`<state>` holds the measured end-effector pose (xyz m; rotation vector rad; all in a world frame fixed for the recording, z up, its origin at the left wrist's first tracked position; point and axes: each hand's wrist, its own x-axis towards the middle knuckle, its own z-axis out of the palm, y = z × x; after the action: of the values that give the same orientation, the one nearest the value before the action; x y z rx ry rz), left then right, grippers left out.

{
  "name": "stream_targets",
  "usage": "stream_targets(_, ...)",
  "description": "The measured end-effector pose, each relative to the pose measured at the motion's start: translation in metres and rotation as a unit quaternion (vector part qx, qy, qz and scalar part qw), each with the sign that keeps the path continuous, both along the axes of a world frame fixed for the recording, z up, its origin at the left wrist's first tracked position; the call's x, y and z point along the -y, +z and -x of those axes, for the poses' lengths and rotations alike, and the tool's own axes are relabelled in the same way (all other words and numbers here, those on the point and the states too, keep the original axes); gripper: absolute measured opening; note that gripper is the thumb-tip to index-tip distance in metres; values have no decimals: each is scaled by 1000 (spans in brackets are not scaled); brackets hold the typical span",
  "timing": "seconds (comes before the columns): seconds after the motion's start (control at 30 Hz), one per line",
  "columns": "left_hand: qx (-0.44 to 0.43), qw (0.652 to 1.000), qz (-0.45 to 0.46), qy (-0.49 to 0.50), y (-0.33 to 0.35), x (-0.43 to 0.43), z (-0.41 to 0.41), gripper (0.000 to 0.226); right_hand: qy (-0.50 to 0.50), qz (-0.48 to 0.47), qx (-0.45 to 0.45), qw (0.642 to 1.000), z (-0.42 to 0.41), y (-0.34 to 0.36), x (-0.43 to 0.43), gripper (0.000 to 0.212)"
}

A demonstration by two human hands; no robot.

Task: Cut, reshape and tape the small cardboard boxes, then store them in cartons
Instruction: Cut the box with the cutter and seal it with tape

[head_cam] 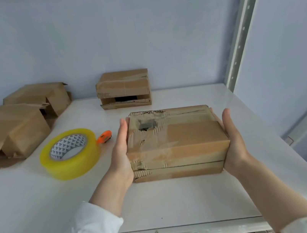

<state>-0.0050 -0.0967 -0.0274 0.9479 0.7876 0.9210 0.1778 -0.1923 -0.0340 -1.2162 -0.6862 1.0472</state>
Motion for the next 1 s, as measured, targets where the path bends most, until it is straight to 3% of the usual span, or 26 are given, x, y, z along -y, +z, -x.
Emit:
stream_targets(0.27,6,1000,-3,-30,-2,-2,1,40,0,29,-23,999,-6,3,-1,63)
stream_targets(0.43,5,1000,-14,2,1,7,-1,31,-18,38,-16,999,-5,-2,-2,41)
stream_targets(0.5,-33,999,-36,3,5,5,4,41,-3,42,8,999,-7,8,1,37)
stream_targets(0.57,-133,981,-137,-18,12,-2,13,55,16,51,41,998,-17,21,3,41)
stream_targets(0.63,-231,938,-260,-7,27,-9,18,51,-31,53,124,990,-30,37,3,56)
stream_targets(0.7,-289,889,-354,-24,46,-17,12,49,-58,59,311,947,-26,57,-2,52)
stream_targets(0.77,-400,803,-433,-85,60,-19,-9,49,12,90,524,847,-13,67,-16,52)
stream_targets(0.83,-518,703,-468,-135,62,-22,-34,50,79,136,658,737,0,66,-36,55)
stream_targets(0.9,-593,635,-470,-155,55,-23,-49,51,114,182,705,676,10,63,-47,56)
stream_targets(1.0,-629,595,-476,-155,40,-24,-54,50,122,204,710,663,11,57,-49,55)
